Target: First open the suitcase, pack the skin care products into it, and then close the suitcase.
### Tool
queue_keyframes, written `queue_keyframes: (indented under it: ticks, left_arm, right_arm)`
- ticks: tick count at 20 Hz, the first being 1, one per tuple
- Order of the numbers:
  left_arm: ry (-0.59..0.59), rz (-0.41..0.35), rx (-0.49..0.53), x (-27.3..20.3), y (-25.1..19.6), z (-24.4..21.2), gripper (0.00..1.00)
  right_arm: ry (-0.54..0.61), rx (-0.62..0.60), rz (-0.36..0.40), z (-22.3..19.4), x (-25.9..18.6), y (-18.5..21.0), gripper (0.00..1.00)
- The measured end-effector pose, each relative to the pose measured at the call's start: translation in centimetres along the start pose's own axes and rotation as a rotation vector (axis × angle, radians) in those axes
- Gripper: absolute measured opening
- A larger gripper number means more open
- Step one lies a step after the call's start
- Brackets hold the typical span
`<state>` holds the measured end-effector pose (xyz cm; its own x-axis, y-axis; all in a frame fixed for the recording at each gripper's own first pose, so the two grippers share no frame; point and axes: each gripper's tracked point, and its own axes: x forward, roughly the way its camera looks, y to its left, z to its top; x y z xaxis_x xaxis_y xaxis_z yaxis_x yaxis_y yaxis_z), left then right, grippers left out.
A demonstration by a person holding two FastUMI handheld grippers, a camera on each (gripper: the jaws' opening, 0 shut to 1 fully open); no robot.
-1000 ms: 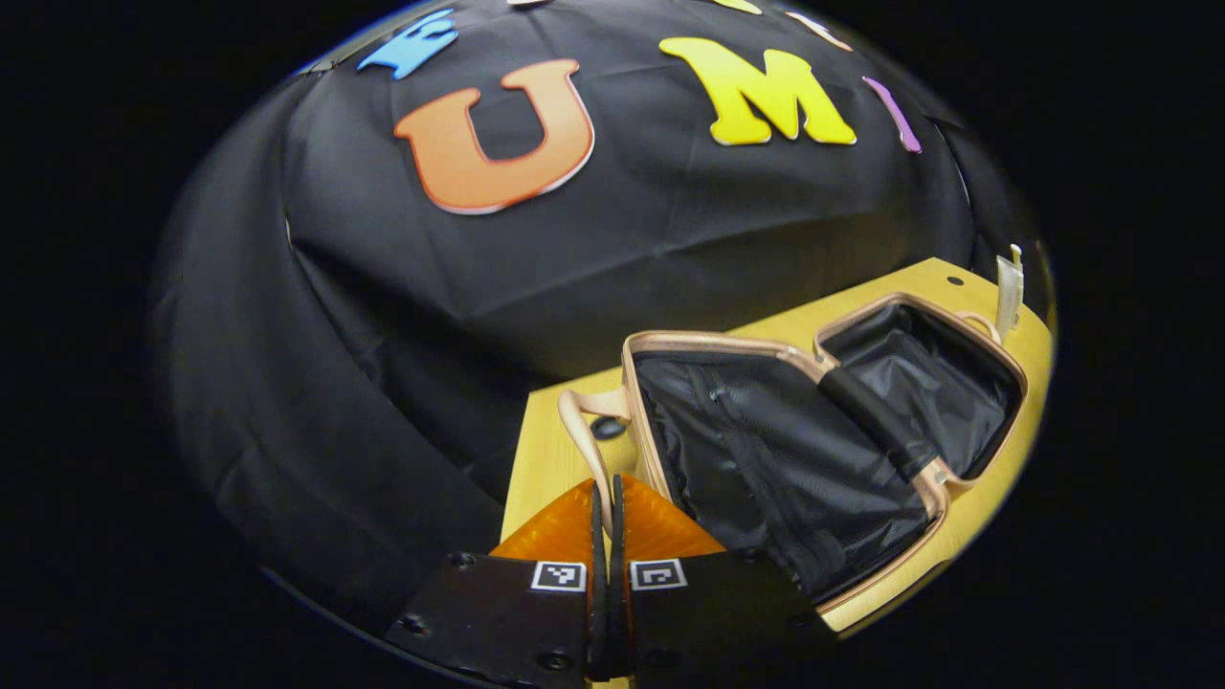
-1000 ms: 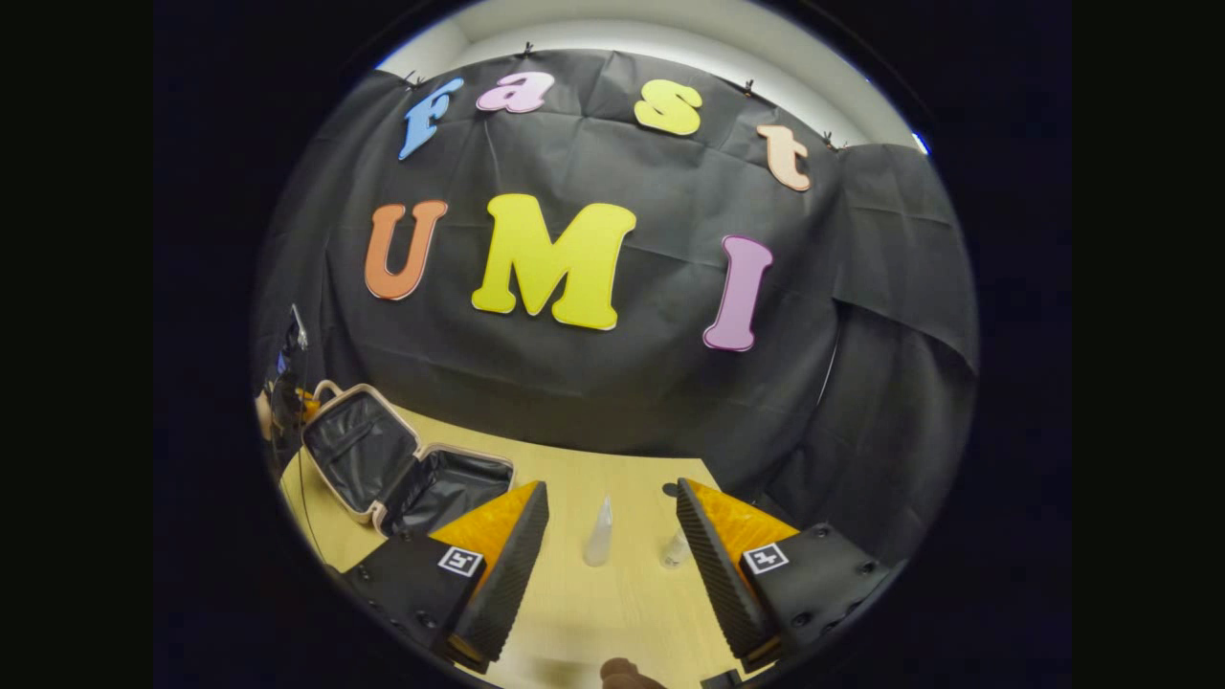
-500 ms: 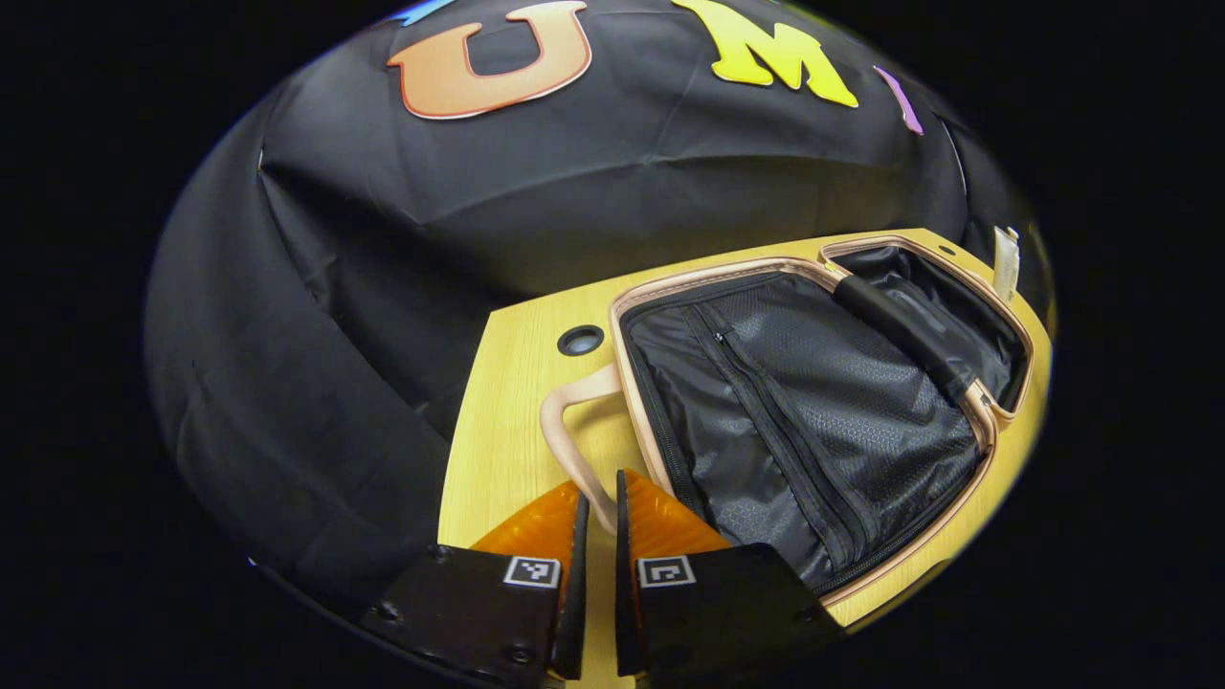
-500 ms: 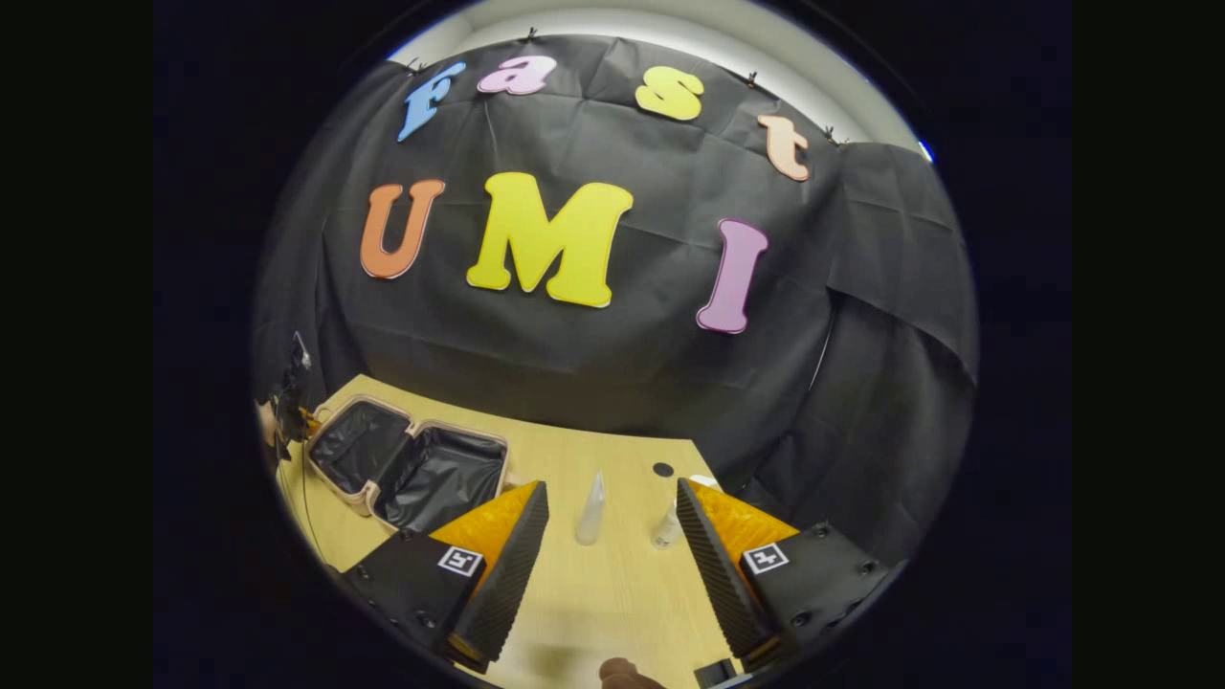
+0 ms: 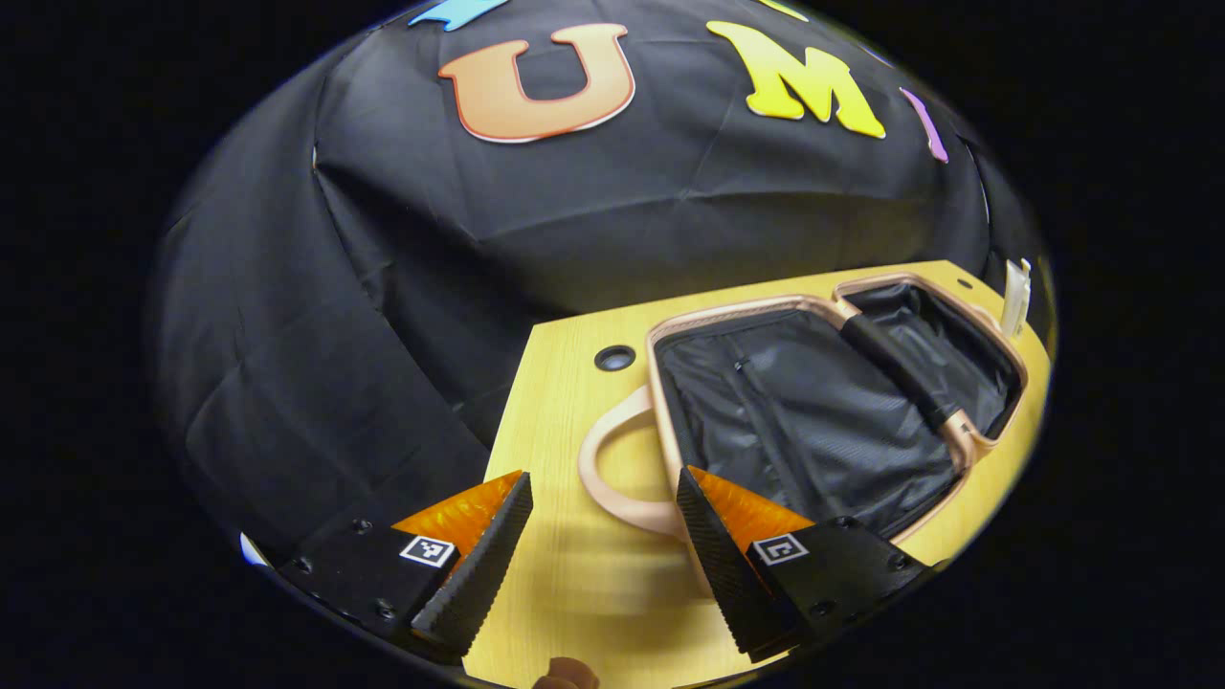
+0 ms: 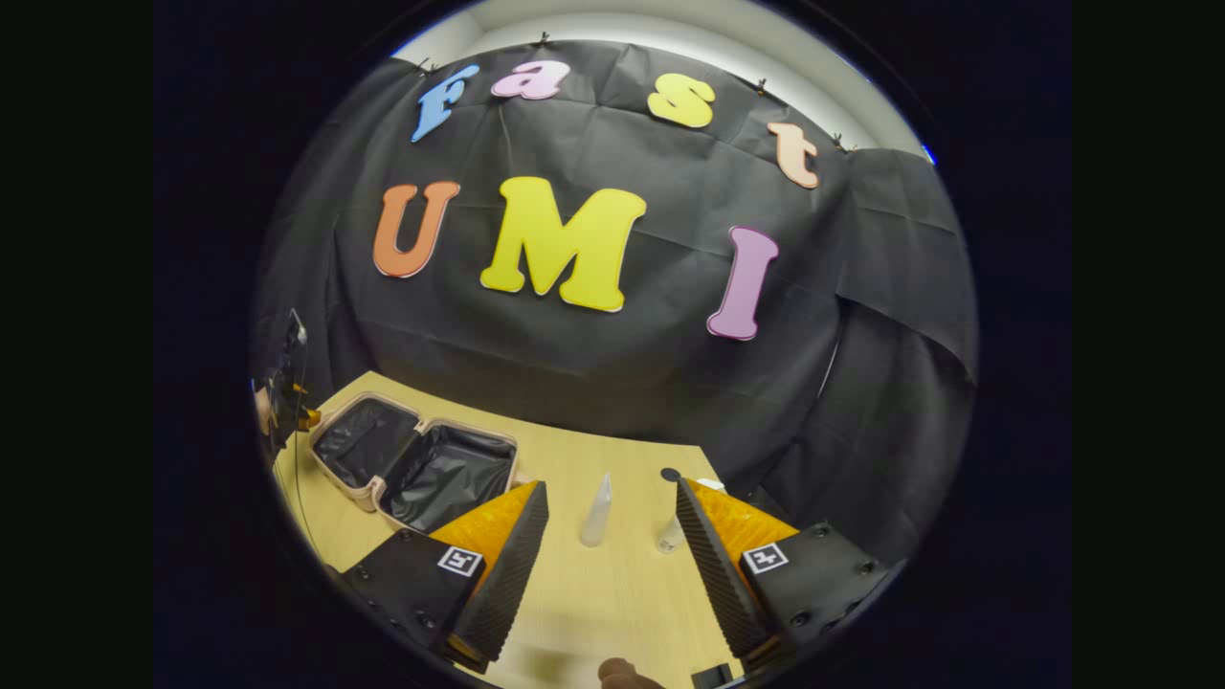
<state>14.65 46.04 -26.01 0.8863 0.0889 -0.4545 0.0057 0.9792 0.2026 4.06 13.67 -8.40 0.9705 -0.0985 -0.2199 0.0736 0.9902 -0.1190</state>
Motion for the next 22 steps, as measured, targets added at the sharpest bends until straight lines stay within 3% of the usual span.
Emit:
queue_keyframes:
  ticks: [6,10,14,22]
  left_arm:
    - [-0.064,-0.096,0.032,-4.8,-9.3,3.5,0.97]
    - [-0.079,-0.194,0.024,-7.0,-17.9,4.7,0.97]
    - [-0.119,-0.342,0.004,-8.8,-28.2,6.3,0.97]
    - [-0.115,-0.537,-0.041,-10.5,-45.8,8.6,0.97]
  right_arm:
    - [-0.001,-0.006,0.111,-1.0,0.7,1.3,0.8]
    - [0.003,-0.004,0.147,-1.7,1.3,0.0,0.8]
    - [0.008,0.002,0.149,-2.5,2.2,-2.9,0.8]
    - [0.044,0.02,0.118,-5.1,3.8,-10.0,0.8]
